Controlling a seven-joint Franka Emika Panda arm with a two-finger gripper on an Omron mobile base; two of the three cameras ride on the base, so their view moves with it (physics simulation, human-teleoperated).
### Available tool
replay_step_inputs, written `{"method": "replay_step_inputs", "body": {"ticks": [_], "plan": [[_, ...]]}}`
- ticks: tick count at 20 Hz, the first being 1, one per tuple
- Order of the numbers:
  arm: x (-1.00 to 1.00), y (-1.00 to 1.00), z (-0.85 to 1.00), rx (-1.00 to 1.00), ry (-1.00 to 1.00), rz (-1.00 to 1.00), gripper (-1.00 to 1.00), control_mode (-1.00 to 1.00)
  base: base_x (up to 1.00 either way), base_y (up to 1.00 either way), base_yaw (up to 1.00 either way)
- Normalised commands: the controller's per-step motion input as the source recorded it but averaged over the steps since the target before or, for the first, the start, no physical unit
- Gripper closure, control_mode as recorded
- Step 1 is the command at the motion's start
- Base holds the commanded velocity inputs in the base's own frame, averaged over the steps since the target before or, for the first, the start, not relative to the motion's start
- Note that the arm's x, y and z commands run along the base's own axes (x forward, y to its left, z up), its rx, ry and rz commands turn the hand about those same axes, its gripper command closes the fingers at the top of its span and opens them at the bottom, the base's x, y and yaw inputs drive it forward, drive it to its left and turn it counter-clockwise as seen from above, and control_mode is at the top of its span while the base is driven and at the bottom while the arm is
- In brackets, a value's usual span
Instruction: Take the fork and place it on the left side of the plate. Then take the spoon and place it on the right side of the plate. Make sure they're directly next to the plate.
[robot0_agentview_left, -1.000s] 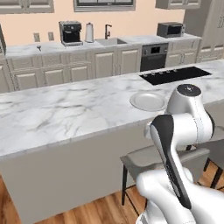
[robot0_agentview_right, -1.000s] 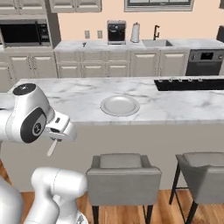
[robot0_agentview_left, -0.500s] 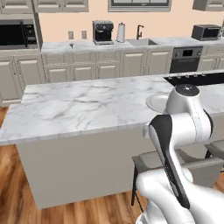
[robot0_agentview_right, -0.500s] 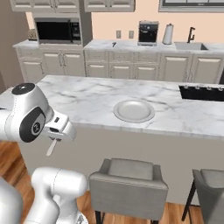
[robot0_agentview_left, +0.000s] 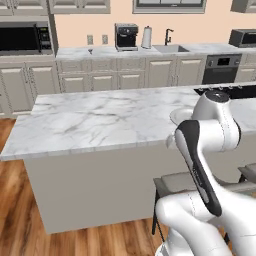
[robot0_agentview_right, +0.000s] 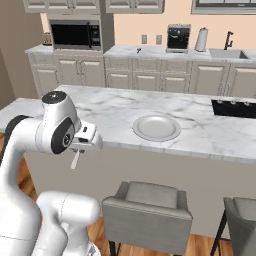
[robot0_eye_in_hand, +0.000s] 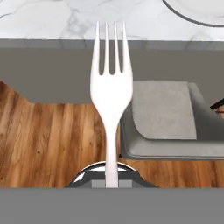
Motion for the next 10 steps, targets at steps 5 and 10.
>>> {"method": "replay_step_inputs", "body": {"ticks": [5, 10], "plan": [[1.00, -0.27, 0.00, 0.02, 0.08, 0.10, 1.00, -1.00, 0.00, 0.00, 0.00], [1.00, -0.04, 0.00, 0.00, 0.15, 0.03, 1.00, -1.00, 0.00, 0.00, 0.00]]}}
